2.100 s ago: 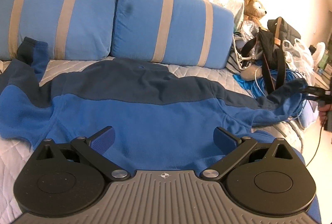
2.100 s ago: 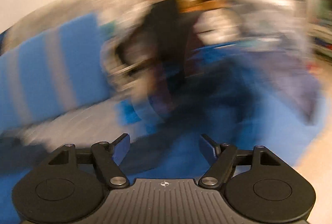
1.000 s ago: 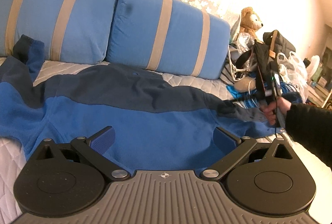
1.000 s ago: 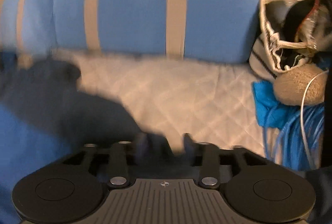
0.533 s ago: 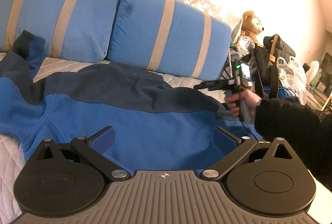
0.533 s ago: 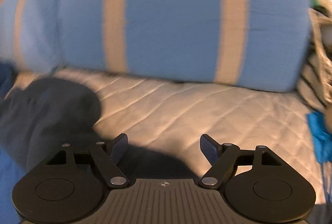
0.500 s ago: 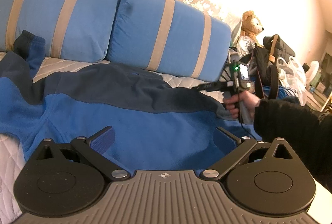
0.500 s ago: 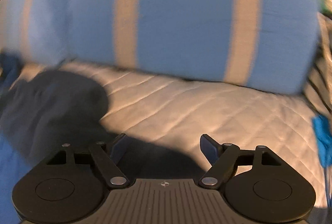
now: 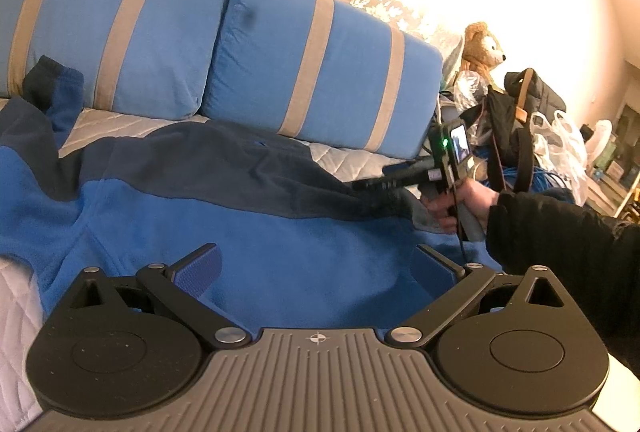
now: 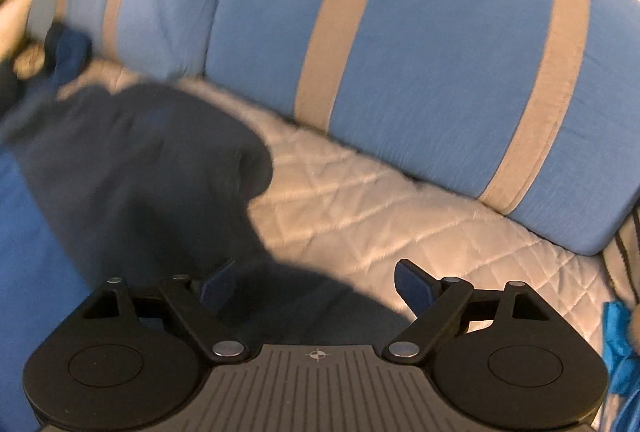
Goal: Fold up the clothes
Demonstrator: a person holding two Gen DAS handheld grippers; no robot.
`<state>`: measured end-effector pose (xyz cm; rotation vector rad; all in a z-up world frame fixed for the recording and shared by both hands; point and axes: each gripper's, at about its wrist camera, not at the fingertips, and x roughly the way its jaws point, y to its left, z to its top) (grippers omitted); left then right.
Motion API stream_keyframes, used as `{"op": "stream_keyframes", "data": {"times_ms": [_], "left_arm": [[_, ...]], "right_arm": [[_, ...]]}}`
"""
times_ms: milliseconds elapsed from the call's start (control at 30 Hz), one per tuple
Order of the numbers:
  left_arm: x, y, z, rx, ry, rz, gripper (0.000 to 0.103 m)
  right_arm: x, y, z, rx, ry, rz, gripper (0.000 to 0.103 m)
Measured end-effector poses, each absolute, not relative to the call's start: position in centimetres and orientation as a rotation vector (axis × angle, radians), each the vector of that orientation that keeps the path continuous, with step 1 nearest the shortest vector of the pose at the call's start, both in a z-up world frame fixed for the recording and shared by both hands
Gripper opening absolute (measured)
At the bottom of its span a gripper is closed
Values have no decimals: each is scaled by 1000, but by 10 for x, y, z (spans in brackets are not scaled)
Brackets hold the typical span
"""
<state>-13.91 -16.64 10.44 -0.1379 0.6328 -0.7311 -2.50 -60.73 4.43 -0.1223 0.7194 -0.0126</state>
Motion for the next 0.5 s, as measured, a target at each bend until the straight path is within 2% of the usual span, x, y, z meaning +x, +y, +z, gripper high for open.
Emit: {"op": "stream_keyframes", "data": {"times_ms": [200, 500], "left_arm": [[-137, -166, 104, -150, 637, -735, 103], [-135, -163, 102, -185, 641, -743, 103]], "right_arm": [[-7, -623, 33, -157, 766, -141, 86], [-18, -595, 10, -314, 864, -4, 84]]}}
